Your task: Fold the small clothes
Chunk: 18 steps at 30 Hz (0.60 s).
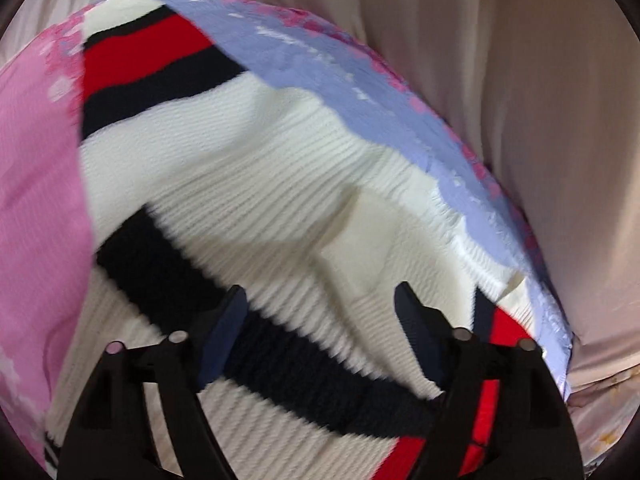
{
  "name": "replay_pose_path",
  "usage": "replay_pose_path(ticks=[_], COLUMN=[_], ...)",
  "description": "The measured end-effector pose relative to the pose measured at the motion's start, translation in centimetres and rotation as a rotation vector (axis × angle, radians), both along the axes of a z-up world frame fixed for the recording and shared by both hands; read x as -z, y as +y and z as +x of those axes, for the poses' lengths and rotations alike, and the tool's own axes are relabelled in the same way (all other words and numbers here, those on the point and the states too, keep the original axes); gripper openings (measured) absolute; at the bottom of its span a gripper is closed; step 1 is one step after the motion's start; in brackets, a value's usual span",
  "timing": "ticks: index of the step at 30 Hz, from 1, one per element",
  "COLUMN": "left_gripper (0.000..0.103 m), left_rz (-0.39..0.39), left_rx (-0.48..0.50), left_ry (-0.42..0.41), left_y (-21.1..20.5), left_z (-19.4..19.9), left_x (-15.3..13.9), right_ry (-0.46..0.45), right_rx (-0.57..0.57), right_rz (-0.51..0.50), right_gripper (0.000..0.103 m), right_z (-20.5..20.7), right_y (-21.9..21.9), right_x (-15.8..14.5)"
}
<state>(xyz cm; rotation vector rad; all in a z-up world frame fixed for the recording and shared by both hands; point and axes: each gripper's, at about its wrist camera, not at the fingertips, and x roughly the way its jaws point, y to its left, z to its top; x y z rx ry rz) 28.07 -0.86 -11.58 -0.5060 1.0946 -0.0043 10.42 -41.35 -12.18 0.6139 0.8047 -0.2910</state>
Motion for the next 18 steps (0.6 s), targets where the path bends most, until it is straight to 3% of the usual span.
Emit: replay_pose_path(ticks=[4, 5, 6, 8, 12, 15, 18], left_gripper=[0.083, 0.073, 0.046, 0.013, 0.009, 0.009, 0.009], left_rz=[0.054, 0.094, 0.118, 0.081, -0.008, 0.042, 0.093], left_rx=[-0.009, -0.016, -0.009, -0.011, -0.057, -0.061, -0.051], left_ry=[0.033, 0.014, 0.019, 0.024, -0.048, -0.09, -0.001], left_y=[-1.3, -1.8, -2.1, -1.9, 0.2, 1.0, 0.9], left_z=[2.3, 2.6, 3.0, 3.5, 1.3, -1.3, -1.5], left_x=[1.6, 1.4, 1.4, 1.3, -1.4, -2.6, 0.5], right_ry=[-0.003, -0.005, -0.003, -0.001, -0.051, -0.096, 0.06], right_rx=[0.007, 0.008, 0.009, 0.007, 0.006, -0.02, -0.045], right_rz=[0.007, 0.009, 0.006, 0.004, 0.02, -0.031, -0.041], right_gripper=[0.014, 0.014, 0.015, 0.015, 0.013, 0.012, 0.01], right_z=[0.2, 0.1, 0.1, 0.3, -0.2, -0.7, 0.6], right_y=[0.3, 0.3, 0.6, 0.8, 0.7, 1.0, 0.4], right_x=[-0.1, -0.2, 0.0, -0.1, -1.6, -2.9, 0.3])
